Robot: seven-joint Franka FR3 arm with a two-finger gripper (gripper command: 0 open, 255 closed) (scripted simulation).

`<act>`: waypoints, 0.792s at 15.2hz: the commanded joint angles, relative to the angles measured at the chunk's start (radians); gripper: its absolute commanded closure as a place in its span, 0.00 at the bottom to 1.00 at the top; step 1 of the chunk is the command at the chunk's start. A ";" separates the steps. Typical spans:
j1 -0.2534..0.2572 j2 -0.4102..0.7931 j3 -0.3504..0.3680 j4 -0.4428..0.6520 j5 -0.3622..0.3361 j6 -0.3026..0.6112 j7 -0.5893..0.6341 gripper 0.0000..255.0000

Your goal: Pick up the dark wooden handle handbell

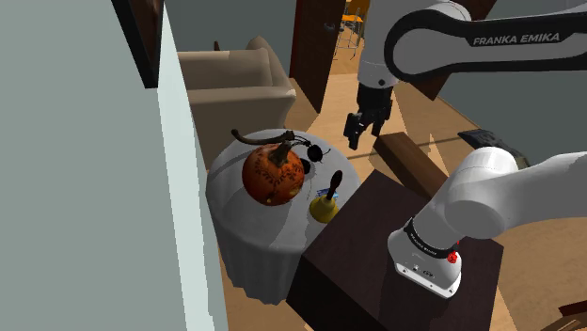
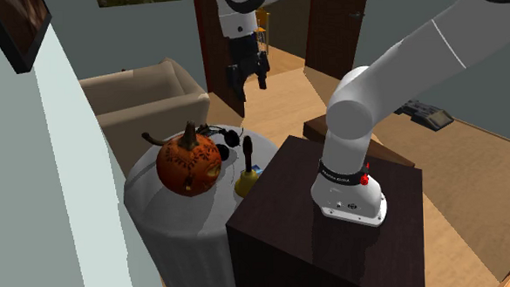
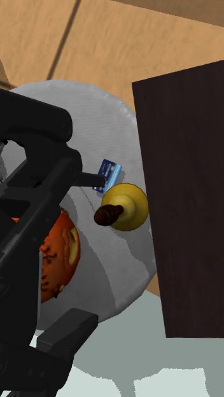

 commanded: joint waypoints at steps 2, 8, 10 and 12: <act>-0.013 0.025 0.013 -0.092 0.002 0.143 0.039 0.00; -0.039 0.150 0.049 -0.231 0.006 0.452 0.128 0.00; -0.051 0.219 0.062 -0.263 0.002 0.567 0.161 0.00; -0.059 0.275 0.071 -0.280 -0.002 0.646 0.180 0.00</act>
